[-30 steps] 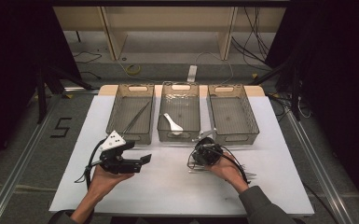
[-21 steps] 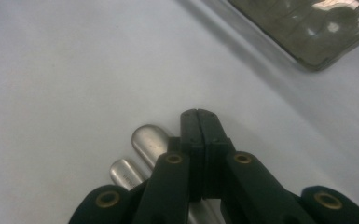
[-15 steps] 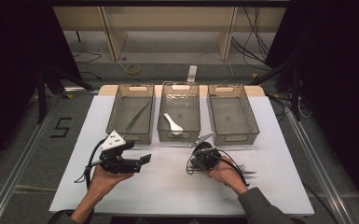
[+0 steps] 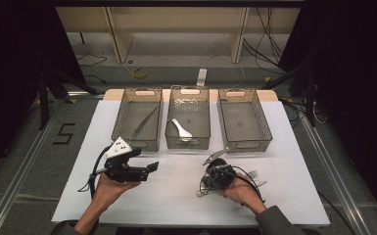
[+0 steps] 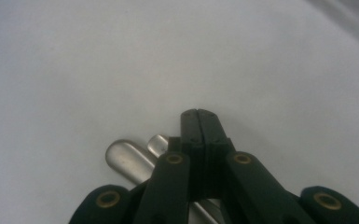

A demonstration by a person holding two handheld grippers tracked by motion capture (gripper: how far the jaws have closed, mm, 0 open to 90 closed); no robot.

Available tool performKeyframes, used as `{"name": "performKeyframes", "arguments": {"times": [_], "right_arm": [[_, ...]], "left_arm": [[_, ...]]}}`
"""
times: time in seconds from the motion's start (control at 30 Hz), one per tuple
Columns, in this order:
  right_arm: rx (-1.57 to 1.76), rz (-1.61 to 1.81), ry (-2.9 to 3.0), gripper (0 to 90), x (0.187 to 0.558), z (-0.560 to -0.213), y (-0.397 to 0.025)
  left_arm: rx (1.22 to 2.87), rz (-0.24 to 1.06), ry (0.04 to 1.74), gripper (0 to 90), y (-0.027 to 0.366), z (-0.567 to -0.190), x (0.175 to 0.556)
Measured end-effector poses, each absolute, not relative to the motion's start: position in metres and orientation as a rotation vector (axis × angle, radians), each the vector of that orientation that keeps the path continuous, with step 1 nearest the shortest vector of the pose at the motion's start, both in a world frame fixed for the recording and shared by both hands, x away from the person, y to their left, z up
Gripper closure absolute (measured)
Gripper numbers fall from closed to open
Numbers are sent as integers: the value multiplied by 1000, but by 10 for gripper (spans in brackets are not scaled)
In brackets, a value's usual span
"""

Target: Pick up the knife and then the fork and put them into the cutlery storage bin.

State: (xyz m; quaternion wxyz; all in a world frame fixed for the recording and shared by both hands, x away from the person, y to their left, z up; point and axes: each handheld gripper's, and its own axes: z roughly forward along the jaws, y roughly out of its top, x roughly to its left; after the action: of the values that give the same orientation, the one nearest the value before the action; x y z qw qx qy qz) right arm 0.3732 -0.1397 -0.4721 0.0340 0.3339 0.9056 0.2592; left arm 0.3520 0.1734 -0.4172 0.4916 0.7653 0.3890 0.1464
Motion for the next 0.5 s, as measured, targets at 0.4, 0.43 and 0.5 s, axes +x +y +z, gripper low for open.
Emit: {"name": "performKeyframes", "arguments": {"times": [0.4,0.43,0.5], "right_arm": [[982,775,2833,900,344,-471,-154],[970,776,2833,900,343,-471,-155],[971,767,2839,900,339,-470,-157]], "left_arm": [[1860,358,944,156,173,-417,352],[1859,357,944,156,173,-417,352],[1860,358,944,156,173,-417,352]]}}
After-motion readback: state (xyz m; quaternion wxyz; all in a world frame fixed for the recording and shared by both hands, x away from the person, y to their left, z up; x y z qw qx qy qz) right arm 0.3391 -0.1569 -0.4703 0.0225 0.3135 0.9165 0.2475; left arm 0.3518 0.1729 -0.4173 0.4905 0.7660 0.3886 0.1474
